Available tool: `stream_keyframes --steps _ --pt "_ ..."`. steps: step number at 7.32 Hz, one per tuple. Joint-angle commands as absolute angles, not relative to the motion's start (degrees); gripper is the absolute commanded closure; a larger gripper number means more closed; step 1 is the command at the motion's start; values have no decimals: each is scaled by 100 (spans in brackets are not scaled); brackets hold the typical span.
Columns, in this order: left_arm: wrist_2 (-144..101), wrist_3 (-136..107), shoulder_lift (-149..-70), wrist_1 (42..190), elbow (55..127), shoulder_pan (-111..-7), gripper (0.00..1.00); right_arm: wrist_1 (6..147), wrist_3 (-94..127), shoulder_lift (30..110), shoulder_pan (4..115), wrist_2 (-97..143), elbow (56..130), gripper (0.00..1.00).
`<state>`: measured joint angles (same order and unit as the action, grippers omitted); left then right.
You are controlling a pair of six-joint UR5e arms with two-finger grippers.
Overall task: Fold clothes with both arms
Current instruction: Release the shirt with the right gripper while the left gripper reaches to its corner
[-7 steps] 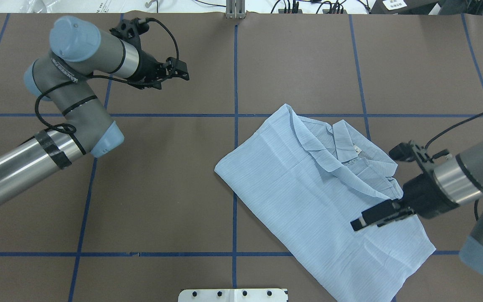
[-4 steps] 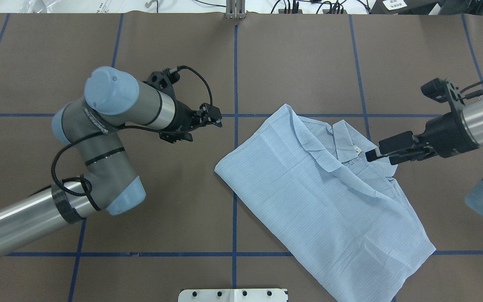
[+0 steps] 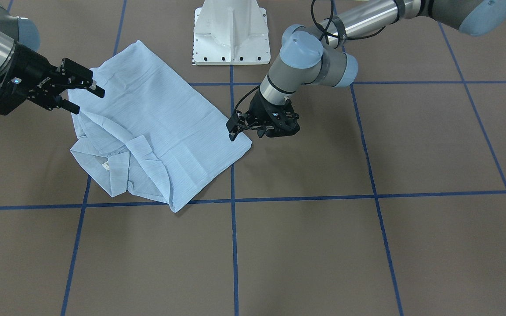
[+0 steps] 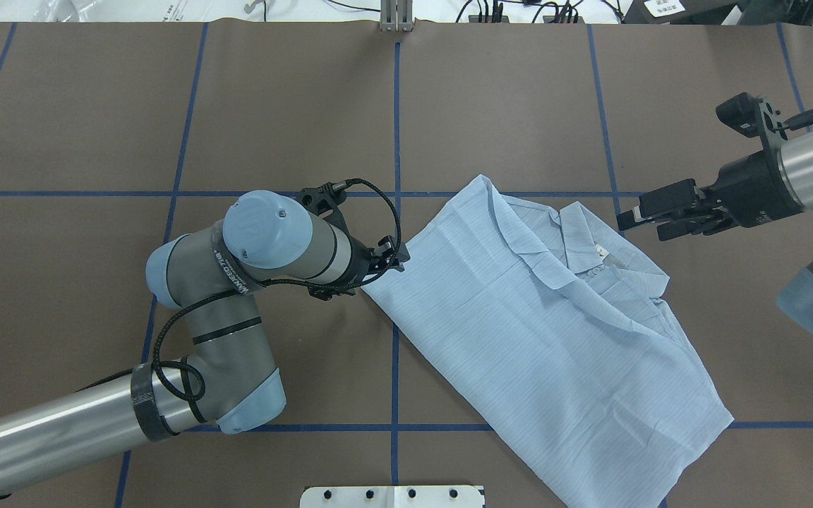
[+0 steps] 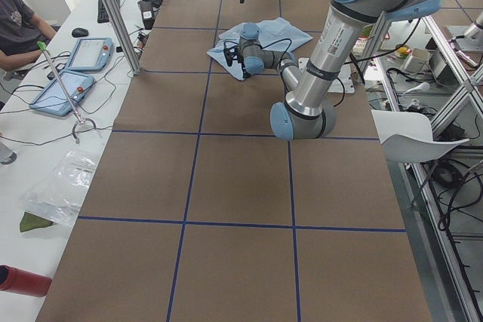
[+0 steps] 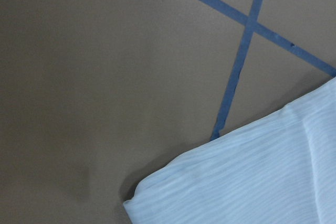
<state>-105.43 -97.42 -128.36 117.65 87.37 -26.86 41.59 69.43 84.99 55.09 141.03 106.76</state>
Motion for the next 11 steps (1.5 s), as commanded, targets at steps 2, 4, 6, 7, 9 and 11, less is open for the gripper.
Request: stream_keyframes --steps 2,4,6,7,9,11 --pt "-10468 -9765 -12999 11698 8429 -2654 14 4166 6943 8473 5519 14133 10652 0" --pt "-10468 -9756 -12999 11707 8420 -2654 25 4201 6943 8481 5520 14133 10652 0" --pt "-10468 -9730 -13008 11716 8411 -2654 50 4201 6943 8473 5511 14107 10591 0" --pt "-10468 -9712 -13017 11725 8394 -2654 61 4201 6943 8481 5519 14106 10591 0" --pt "-10468 -9703 -13017 11725 8385 -2654 75 4201 6943 8481 5511 14098 10565 0" --pt "-10468 -9694 -13017 11707 8393 -2654 82 4201 6943 8464 5511 14098 10547 0"
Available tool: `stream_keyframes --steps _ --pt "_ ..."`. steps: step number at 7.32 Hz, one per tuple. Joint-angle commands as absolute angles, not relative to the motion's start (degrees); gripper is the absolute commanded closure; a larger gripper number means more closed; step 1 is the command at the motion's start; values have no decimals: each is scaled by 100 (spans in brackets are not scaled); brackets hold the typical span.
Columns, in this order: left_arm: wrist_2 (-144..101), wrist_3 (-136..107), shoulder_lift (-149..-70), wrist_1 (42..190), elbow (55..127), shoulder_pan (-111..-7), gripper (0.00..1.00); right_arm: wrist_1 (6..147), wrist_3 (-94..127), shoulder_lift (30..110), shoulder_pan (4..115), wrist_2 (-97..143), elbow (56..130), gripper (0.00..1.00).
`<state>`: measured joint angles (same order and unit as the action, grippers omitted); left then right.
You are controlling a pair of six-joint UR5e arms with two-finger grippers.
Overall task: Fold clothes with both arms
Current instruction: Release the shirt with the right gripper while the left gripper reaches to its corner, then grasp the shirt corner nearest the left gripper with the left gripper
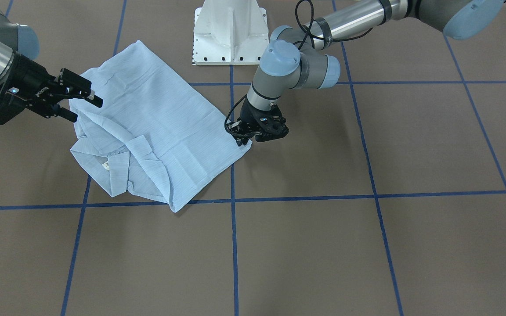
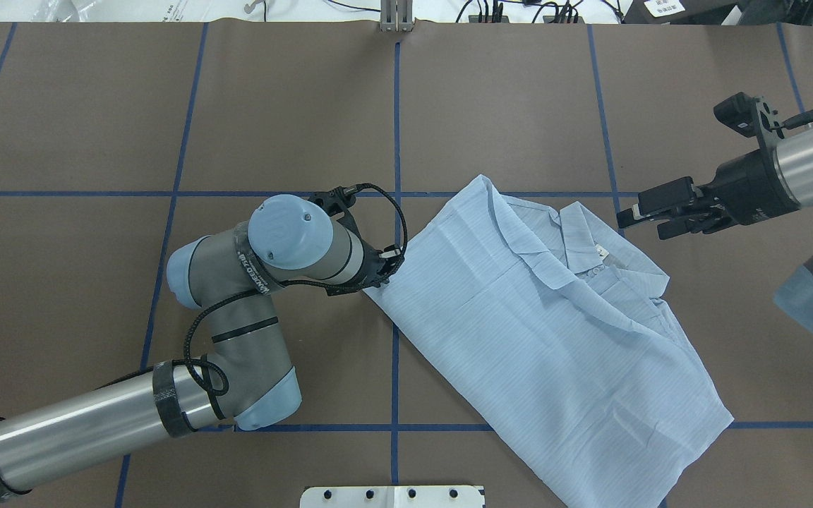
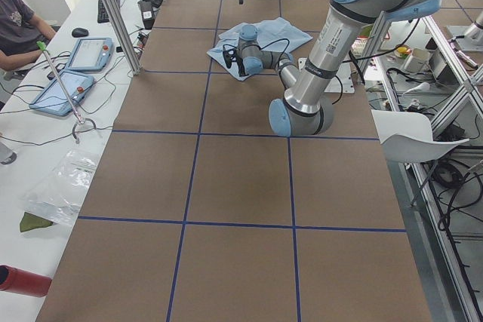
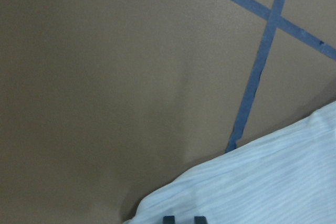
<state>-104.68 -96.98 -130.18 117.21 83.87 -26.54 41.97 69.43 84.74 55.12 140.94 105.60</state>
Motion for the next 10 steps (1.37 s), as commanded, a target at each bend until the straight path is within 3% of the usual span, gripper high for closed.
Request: stream_keyframes --steps 1,2,3,4,10 --pt "-10468 -9686 -12999 11698 8411 -2663 54 4201 6943 8455 5511 14098 10556 0" --pt "-10476 -9686 -12973 11663 8411 -2663 32 4201 6943 8438 5511 14098 10547 0" --pt "-10477 -9686 -12990 11550 8420 -2672 18 4210 6943 8438 5502 14098 10547 0" --pt "-10477 -9686 -13016 11444 8420 -2663 13 4210 6943 8437 5502 14098 10538 0" --pt "-10468 -9721 -13025 11443 8394 -2654 13 4201 6943 8446 5511 14133 10485 0"
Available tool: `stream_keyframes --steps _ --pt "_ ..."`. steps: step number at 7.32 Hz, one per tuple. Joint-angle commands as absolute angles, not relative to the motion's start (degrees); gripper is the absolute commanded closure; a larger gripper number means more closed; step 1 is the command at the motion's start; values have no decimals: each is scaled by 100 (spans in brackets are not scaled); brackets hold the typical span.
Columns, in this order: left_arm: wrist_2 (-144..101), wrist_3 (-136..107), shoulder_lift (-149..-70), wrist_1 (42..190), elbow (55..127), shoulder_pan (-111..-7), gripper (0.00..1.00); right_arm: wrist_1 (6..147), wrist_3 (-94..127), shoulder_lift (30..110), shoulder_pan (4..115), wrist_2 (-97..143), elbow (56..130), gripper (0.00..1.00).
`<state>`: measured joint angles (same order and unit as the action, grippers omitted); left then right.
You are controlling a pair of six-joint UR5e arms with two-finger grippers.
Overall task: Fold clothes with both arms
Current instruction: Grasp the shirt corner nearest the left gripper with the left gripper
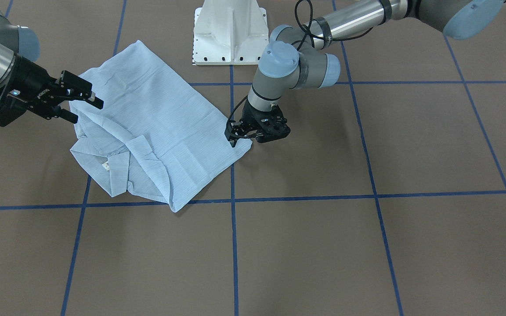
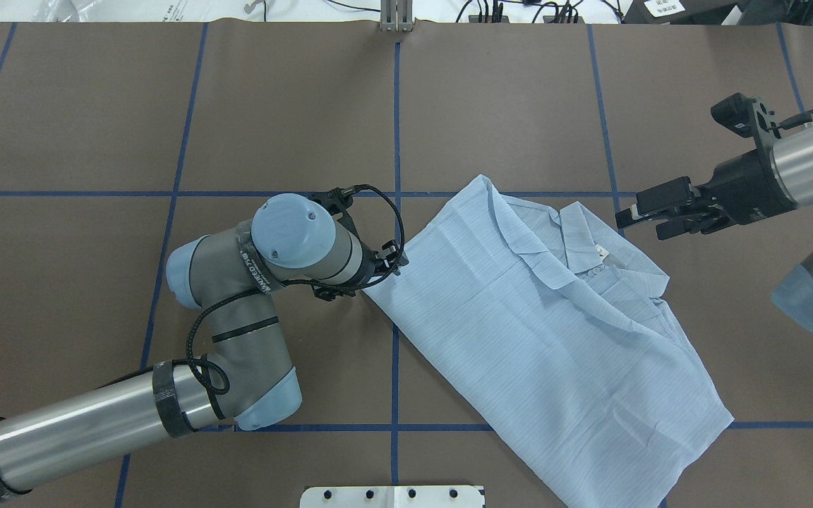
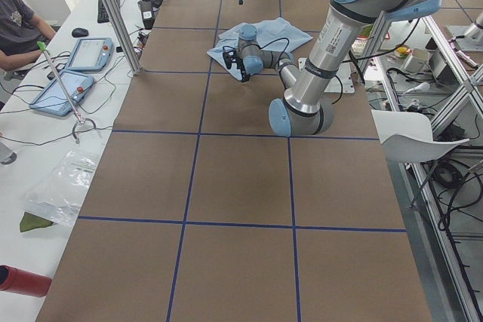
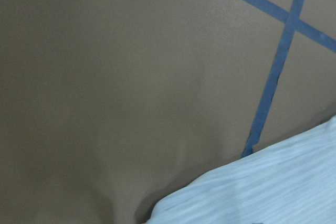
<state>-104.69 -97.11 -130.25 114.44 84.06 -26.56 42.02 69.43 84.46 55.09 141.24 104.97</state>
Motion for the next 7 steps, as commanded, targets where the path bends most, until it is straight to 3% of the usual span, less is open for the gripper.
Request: stream_keyframes --steps 1,7 --pt "-10468 -9738 -13025 11452 8385 -2654 14 4201 6943 8446 5511 14133 10485 0" --pt "-10477 -9747 -13043 11461 8376 -2628 33 4210 6943 8464 5511 14124 10485 0"
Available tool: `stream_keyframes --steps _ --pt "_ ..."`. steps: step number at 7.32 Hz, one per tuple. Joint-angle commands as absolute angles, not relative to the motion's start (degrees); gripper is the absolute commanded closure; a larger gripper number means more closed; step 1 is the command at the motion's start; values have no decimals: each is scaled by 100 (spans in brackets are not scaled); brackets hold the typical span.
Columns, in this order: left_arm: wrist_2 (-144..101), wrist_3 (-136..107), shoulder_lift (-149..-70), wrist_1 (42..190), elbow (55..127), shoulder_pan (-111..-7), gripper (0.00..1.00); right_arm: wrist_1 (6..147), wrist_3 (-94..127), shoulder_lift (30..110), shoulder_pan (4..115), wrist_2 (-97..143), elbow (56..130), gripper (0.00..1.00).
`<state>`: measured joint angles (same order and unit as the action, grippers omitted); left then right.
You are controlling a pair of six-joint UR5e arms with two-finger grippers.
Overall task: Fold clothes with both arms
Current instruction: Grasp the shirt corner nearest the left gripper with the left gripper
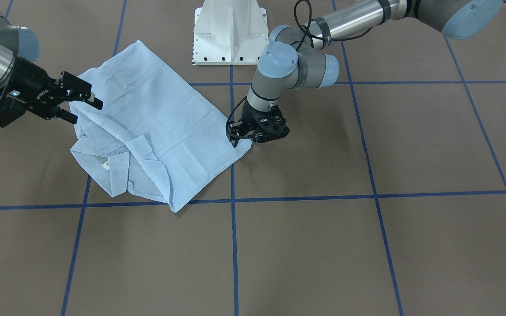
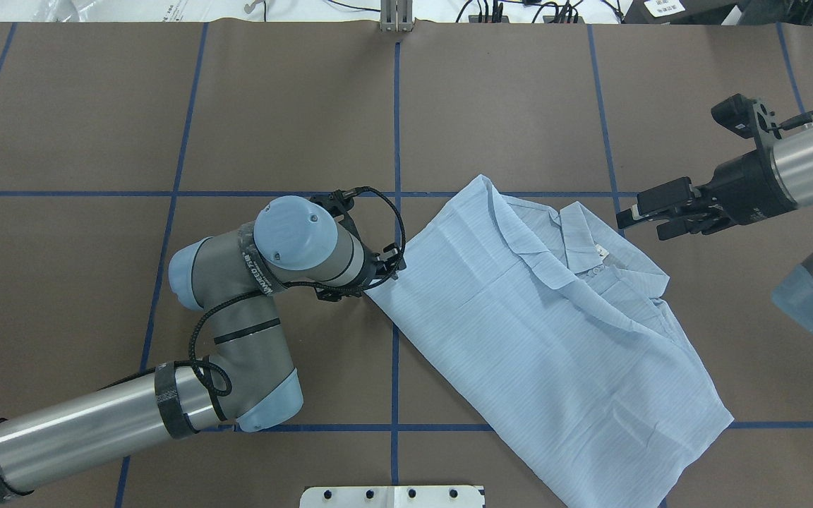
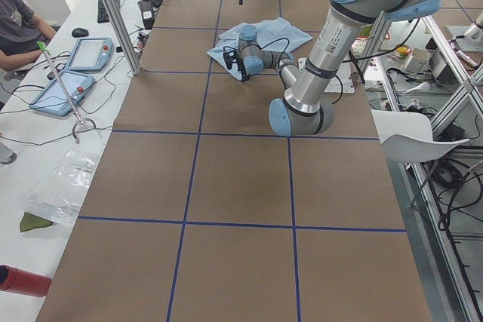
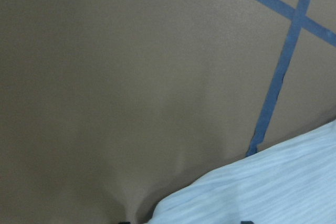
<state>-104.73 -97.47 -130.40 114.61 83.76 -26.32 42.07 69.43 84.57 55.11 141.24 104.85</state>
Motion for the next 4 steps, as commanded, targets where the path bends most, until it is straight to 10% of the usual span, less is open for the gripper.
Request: stream_keyframes --steps 1,4 --pt "-10477 -9747 -13043 11470 8376 -2628 44 4210 6943 8464 5511 14124 10477 0" --pt "-10485 -9747 -13052 11479 8376 -2602 56 4210 6943 8464 5520 14124 10477 0"
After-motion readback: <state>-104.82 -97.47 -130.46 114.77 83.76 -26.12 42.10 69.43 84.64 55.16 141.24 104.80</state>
